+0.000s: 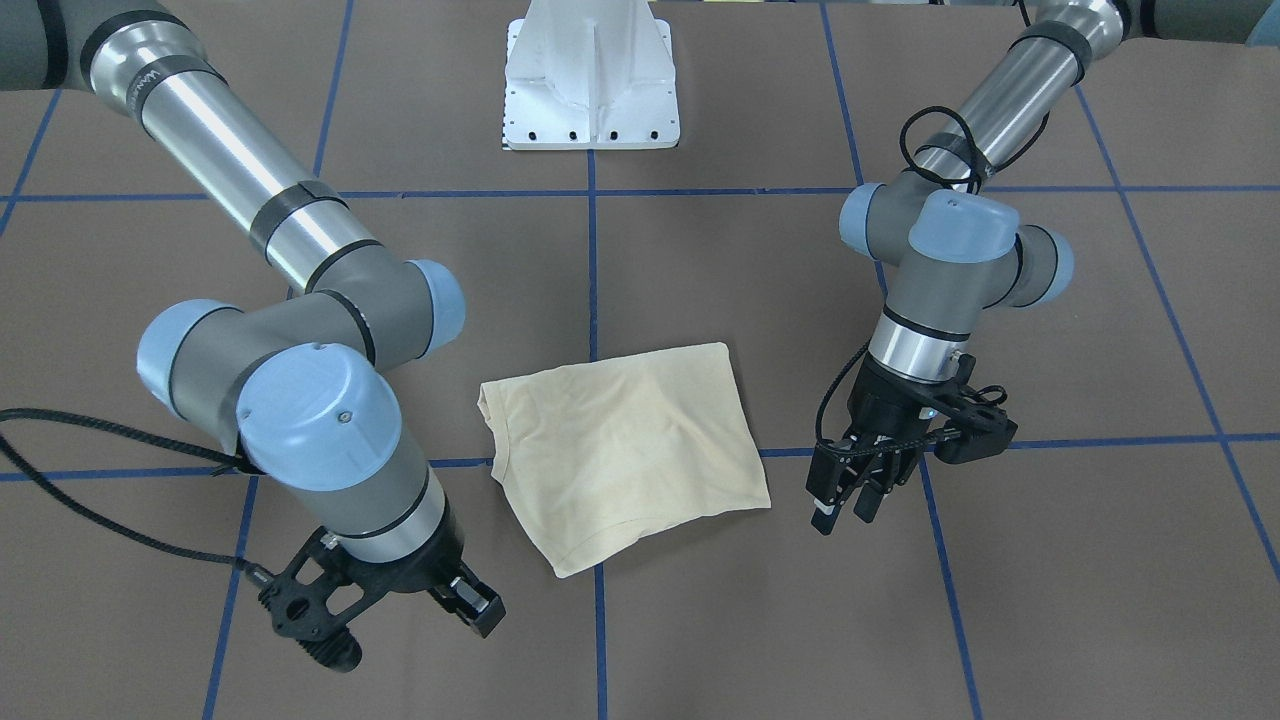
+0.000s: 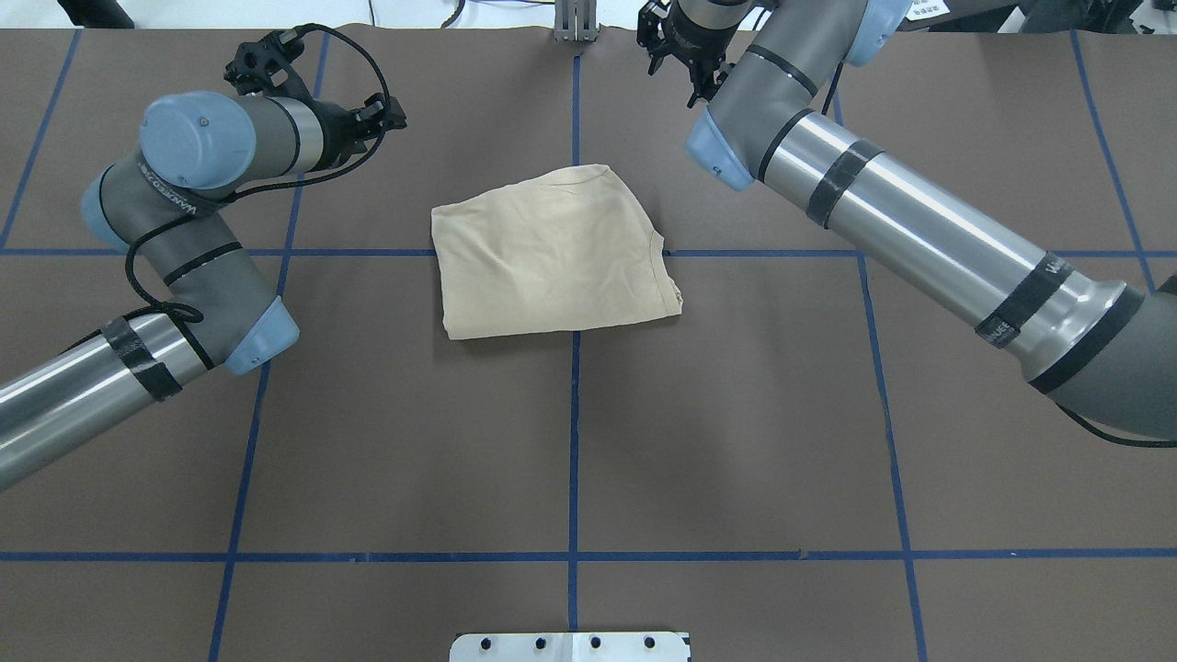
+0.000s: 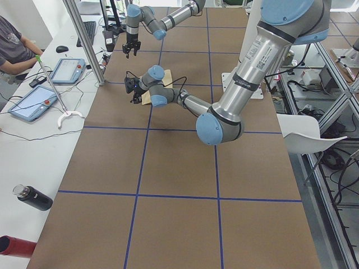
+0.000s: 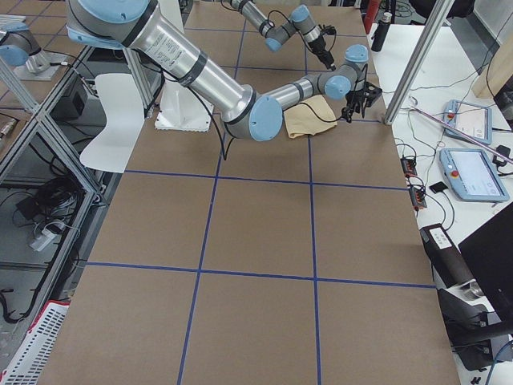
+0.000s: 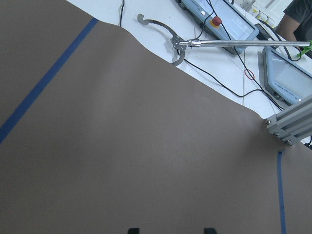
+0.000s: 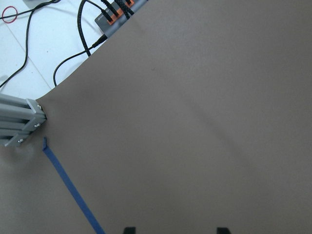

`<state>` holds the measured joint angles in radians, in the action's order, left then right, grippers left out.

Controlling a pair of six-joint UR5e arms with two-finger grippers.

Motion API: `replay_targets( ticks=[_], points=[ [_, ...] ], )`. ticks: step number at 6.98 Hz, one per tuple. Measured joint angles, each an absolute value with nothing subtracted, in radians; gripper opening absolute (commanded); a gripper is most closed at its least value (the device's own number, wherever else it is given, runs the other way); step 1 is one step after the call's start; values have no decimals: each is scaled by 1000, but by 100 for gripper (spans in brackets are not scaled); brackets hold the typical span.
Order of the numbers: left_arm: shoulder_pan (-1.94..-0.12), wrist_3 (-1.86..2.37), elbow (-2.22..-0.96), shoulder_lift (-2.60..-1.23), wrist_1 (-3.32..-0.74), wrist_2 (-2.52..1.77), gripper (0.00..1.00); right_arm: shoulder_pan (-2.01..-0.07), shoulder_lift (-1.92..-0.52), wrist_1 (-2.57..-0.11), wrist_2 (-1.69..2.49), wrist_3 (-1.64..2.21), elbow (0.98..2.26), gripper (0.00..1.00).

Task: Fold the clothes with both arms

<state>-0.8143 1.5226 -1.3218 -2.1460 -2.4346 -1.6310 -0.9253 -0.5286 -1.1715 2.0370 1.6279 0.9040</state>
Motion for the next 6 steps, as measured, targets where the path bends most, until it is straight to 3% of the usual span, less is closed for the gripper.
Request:
replay_targets(
  ticks=[3,6],
  points=[
    [-895,1295,-1357,-2108,-2434,-1777,73,-995,-690,-1185,2069,1426,1049,100],
    [-1041,892,-1495,-1918,-2428,-1976,73,-1176,-958,-1268,2200,955,1239,100]
  ],
)
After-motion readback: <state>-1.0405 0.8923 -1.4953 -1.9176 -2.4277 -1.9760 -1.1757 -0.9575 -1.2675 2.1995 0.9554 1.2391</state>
